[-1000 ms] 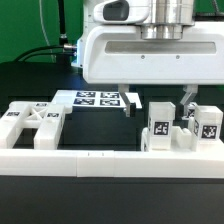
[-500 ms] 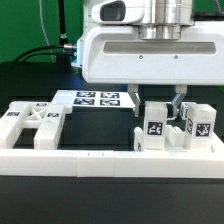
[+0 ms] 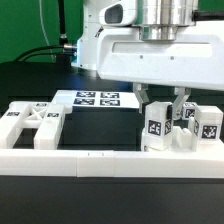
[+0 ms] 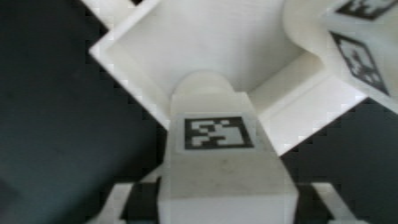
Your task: Assemble chair
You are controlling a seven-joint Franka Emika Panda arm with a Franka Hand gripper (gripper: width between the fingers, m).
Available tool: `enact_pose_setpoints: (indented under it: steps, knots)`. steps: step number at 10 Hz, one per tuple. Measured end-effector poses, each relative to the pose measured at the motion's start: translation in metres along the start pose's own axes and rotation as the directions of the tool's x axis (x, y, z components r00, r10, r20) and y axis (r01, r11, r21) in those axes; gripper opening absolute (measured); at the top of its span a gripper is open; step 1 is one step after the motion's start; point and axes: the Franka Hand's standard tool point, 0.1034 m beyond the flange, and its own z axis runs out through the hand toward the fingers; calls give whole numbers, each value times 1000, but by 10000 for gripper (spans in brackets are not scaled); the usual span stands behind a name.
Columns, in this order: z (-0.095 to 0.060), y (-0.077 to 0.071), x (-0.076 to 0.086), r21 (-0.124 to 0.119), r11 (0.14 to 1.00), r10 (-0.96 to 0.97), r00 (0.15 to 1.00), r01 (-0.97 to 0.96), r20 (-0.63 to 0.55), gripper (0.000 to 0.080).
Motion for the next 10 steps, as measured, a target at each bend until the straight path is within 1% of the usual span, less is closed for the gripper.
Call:
enact_pose_setpoints:
  steps: [1,2,3,4,5,7,8,9,10]
  knots:
    - [0,0,-1,-1,990,142,990,-142,-4,288]
    - [0,1,-1,2,958,288,958,-288,-3,288]
    - [0,1,-2,2,927,375,927,-375,0,288]
    - [0,1,-1,-2,867,498,867,-498,11,288]
    - [1,1,-2,-12,798,603,798,-603,19,288]
    - [1,2,-1,-11,697,717,696,-717,40,288]
    - [1,1,-1,-12,678,735,677,-735,40,300]
    - [1,1,-1,-10,698,715,698,-716,40,300]
    - [1,1,-1,-8,725,688,724,-689,40,531]
